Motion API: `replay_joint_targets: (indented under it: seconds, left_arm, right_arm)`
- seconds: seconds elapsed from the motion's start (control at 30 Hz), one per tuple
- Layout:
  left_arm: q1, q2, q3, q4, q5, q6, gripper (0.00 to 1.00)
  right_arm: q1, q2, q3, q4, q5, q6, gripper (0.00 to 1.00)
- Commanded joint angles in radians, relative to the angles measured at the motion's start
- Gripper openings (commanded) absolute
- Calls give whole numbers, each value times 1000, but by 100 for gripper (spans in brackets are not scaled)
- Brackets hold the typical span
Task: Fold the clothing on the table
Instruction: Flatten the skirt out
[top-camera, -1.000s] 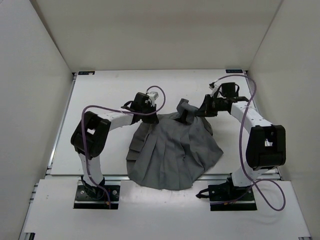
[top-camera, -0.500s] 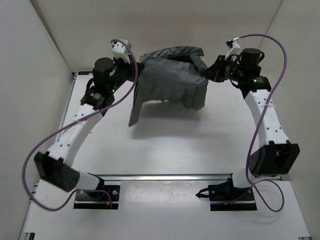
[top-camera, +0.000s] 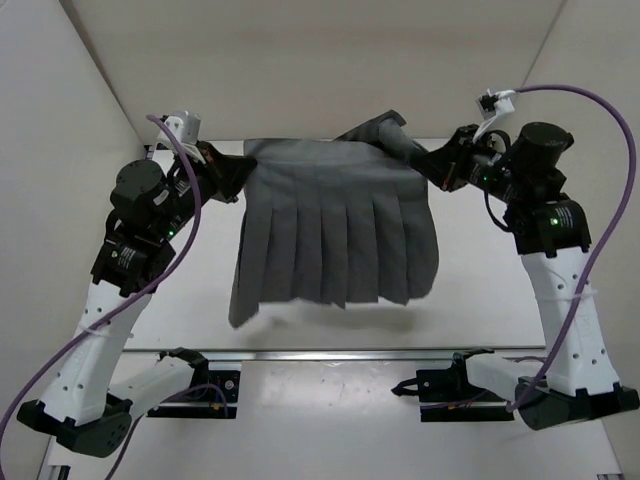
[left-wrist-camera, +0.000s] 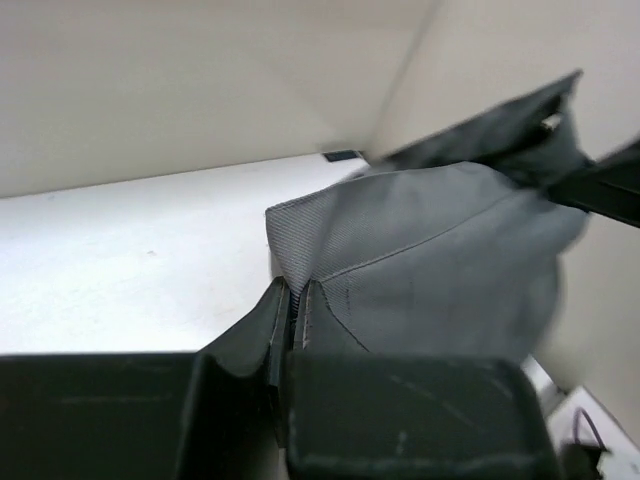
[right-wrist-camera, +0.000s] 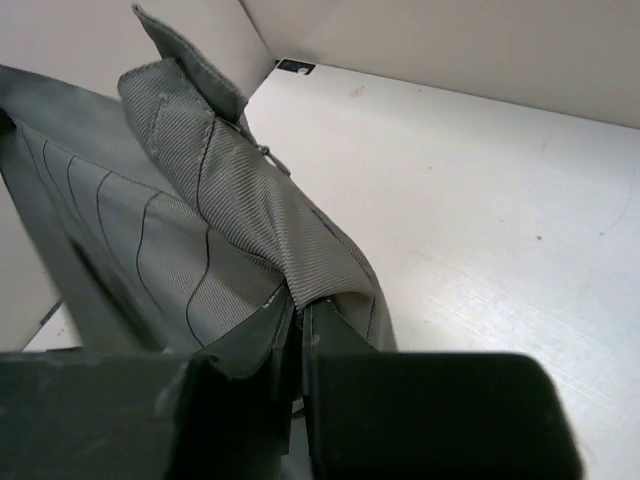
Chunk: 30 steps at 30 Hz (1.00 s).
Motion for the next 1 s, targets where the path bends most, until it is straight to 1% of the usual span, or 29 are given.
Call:
replay_joint_targets:
  seconds: [0.0,0.03,0.07,0.1,0.17,0.23,0.27,0.3,0.33,0.37,0.4,0.43,0.47,0.5,0.57,0.63,0.73,0.8,0.87,0.9,0.93,0.97]
  left_arm:
    - [76,67,-82,-8,-107,-63,0]
    - [102,95,-119,47,-96,-71,0]
    - [120,101,-188,78,-85,-79,0]
    - [131,127,-254,143,-93,-82,0]
    - [140,169,-325,227,-113,-76,0]
    - [146,250,-373,319,-148,-57,0]
    - [151,306,-387,336,-160,-51,0]
    - [156,331,-400,366,-159,-43,3]
    - [146,382,-419,401,-212,-33,37]
    - [143,435,-425,457,-263,-37,71]
    - [146,460,-443,474,-274,-27,84]
    - [152,507,-436,491,-297,-33,99]
    - [165,553,-389,471,-306,-34,99]
    - [166,572,-365,451,-308,-34,99]
    - [169,606,-295,373,-315,-33,99]
    - [160,591,-256,377,-309,-5,99]
    - [137,554,-232,332,-295,21,99]
    - [114,533,-227,270,-269,9,99]
    - [70,487,-312,247,-253,-26,98]
    - [70,445,-372,253,-233,-46,96]
    - [38,424,-403,262,-223,-59,94]
    - [13,384,-455,265,-211,-80,90]
  right_arm:
    - [7,177,20,-5,130,-20,0]
    - [14,234,12,30,108,-10,0]
    - [7,286,-5,47,72,-9,0]
    - [4,309,-32,93,70,-2,0]
    - [13,369,-90,165,93,16,0]
    - [17,411,-160,263,117,18,0]
    - [30,458,-171,277,131,20,0]
    - [36,509,-177,293,164,17,2]
    - [47,535,-178,302,188,26,8]
    - [48,597,-171,308,214,26,39]
    - [53,650,-142,305,220,49,59]
    - [56,679,-82,279,199,55,71]
    - [50,734,-47,236,168,61,85]
    - [53,769,25,218,148,63,92]
    - [57,765,87,185,175,26,98]
    - [74,716,78,201,255,-29,100]
    - [65,652,11,218,289,-88,99]
    - [24,624,-52,222,283,-97,97]
    - [-16,589,-172,222,271,-120,90]
    - [-42,561,-207,222,269,-134,86]
    - [-76,538,-273,219,246,-143,81]
    - [-88,526,-324,207,238,-141,80]
